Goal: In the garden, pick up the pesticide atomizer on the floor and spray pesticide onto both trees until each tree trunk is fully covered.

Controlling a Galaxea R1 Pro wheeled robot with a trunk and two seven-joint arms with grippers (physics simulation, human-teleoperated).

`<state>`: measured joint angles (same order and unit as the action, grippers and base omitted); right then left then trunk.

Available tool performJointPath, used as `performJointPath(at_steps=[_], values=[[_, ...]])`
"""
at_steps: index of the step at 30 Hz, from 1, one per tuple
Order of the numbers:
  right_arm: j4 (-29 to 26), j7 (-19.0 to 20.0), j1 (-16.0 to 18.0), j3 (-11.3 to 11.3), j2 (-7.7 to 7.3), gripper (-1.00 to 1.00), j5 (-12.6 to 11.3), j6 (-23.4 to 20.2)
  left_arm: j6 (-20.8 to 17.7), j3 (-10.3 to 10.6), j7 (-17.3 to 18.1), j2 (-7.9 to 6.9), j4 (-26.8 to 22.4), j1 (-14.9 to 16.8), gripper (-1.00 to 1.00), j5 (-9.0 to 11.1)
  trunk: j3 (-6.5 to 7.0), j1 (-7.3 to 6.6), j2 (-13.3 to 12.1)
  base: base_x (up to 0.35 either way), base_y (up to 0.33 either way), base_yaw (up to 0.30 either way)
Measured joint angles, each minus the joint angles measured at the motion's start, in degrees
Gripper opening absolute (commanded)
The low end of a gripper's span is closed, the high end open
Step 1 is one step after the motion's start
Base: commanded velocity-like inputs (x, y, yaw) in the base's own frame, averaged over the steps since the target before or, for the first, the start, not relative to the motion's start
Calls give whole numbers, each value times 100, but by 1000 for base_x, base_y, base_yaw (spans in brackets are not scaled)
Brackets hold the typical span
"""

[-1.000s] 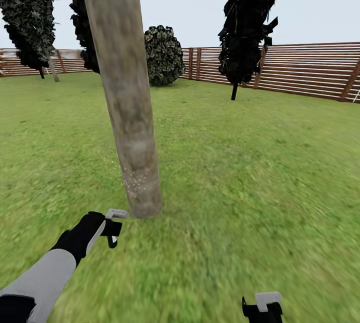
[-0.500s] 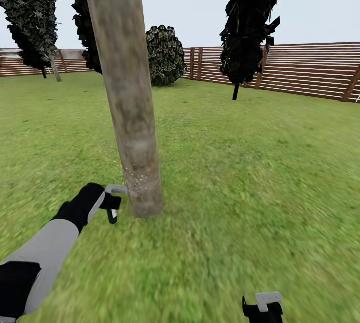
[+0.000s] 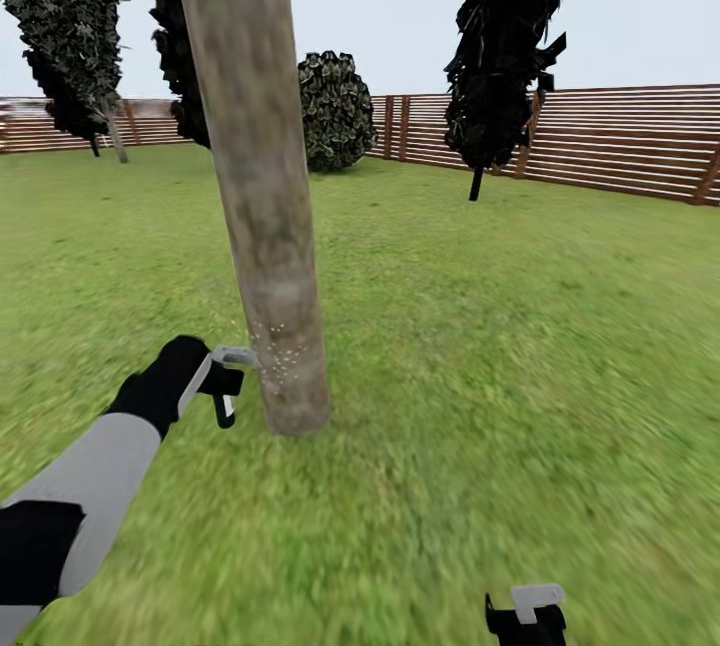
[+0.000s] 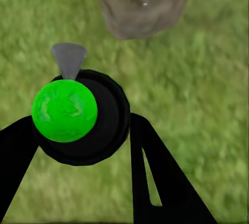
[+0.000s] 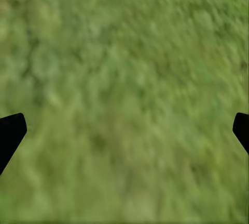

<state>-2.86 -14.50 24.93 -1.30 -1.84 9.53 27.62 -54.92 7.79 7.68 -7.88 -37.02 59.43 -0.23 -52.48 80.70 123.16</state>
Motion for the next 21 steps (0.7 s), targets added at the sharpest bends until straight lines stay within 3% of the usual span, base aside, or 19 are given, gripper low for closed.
performJointPath(at_steps=[7, 21], values=[[0, -2, 0, 0, 0, 100, 1, 3, 4, 9, -5, 131, -36, -13, -100, -6, 0, -2, 0, 152, -165, 71], [0, 6, 0, -8, -1, 100, 9, 4, 13, 29, -6, 134, -27, -22, -100, -16, 0, 0, 0, 38, -265, 0]])
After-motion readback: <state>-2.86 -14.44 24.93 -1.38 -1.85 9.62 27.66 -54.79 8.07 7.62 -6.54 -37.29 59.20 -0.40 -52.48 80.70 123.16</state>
